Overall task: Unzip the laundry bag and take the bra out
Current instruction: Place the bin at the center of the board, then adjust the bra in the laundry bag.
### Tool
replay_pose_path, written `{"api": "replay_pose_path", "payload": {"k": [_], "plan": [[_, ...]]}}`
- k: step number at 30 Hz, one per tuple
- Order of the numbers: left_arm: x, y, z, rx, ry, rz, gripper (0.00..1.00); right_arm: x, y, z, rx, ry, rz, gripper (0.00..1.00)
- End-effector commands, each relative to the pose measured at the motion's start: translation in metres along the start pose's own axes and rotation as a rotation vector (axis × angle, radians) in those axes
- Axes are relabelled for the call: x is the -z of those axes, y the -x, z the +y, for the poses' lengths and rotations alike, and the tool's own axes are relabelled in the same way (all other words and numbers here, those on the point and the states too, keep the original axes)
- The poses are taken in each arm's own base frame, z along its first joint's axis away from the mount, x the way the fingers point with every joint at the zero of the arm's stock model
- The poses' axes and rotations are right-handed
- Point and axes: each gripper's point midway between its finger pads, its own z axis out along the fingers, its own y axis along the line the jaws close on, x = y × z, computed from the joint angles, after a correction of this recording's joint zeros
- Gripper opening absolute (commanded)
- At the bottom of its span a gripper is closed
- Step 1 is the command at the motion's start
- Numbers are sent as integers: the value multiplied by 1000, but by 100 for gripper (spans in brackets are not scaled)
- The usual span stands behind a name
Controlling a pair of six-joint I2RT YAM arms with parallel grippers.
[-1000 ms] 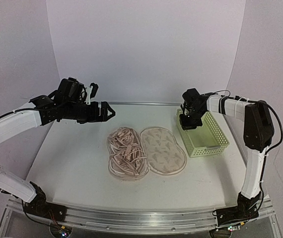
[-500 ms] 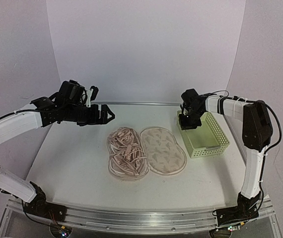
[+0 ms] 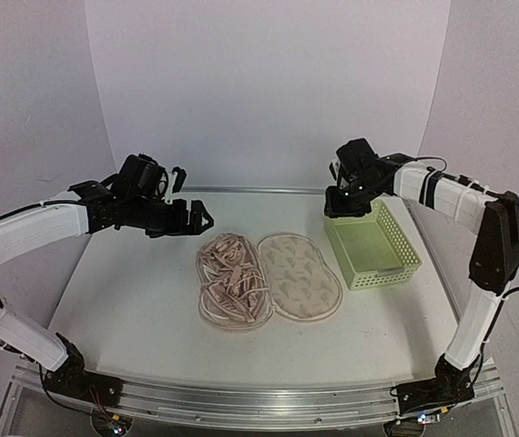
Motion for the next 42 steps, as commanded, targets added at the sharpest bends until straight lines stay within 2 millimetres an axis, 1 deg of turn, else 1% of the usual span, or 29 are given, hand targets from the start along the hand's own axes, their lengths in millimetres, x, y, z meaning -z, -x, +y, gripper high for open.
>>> {"api": "replay_pose_path", "payload": {"k": [1,4,10,14,18,20,23,28,36,39,42], "plan": [[-11,0,7,24,26,0,99,42,24,43,-34,160,-118,45],[-20,-6,11,33,36,25,99,43,12,73,-68,295,-89,48],[-28,-11,15,42,53,45,98,28,-11,123,-106,468,-11,53],[-27,-10,15,45,57,38,98,13,-27,146,-144,548,49,54],[-23,-8,16,44,61,25,98,-9,-49,169,-174,603,136,55],[-21,-8,16,45,61,22,98,-23,-59,176,-195,608,170,55],[-19,-9,16,45,60,19,98,-37,-69,185,-219,627,204,55],[-18,-11,18,50,64,21,98,-55,-77,194,-242,644,238,52],[-17,-13,19,53,66,20,98,-73,-80,202,-259,650,263,47],[-15,-13,20,52,68,15,98,-75,-80,205,-263,659,265,44],[-14,-12,20,51,69,12,98,-72,-77,206,-260,666,259,42]]}}
